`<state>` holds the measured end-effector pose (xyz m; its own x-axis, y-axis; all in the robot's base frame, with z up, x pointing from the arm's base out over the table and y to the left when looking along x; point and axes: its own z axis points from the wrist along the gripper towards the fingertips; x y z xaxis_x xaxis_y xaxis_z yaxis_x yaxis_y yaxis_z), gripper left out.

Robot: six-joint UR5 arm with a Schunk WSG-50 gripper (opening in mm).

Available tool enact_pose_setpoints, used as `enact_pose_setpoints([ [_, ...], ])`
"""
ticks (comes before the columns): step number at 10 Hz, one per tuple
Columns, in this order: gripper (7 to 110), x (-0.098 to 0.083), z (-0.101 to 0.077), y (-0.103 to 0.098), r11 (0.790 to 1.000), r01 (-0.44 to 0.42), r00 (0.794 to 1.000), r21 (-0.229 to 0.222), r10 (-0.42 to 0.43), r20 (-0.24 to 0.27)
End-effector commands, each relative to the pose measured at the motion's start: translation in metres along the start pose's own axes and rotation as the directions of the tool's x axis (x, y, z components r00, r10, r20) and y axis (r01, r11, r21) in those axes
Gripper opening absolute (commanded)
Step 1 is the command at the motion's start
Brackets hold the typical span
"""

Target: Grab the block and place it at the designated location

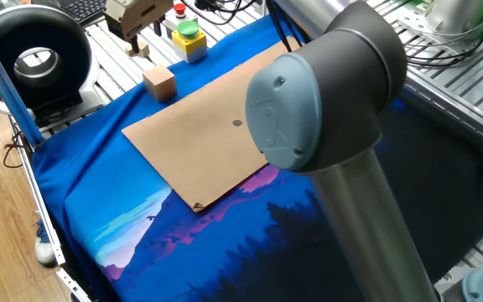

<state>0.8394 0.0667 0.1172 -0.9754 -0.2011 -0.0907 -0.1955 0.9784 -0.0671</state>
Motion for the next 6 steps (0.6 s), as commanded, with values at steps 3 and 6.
enact_pose_setpoints([
  [3,66,-0.01,0.015,0.001,1.0,-0.003,1.0,-0.016,0.003,0.011],
  [6,66,-0.014,0.025,0.008,0.999,-0.017,1.0,-0.036,0.018,0.014],
])
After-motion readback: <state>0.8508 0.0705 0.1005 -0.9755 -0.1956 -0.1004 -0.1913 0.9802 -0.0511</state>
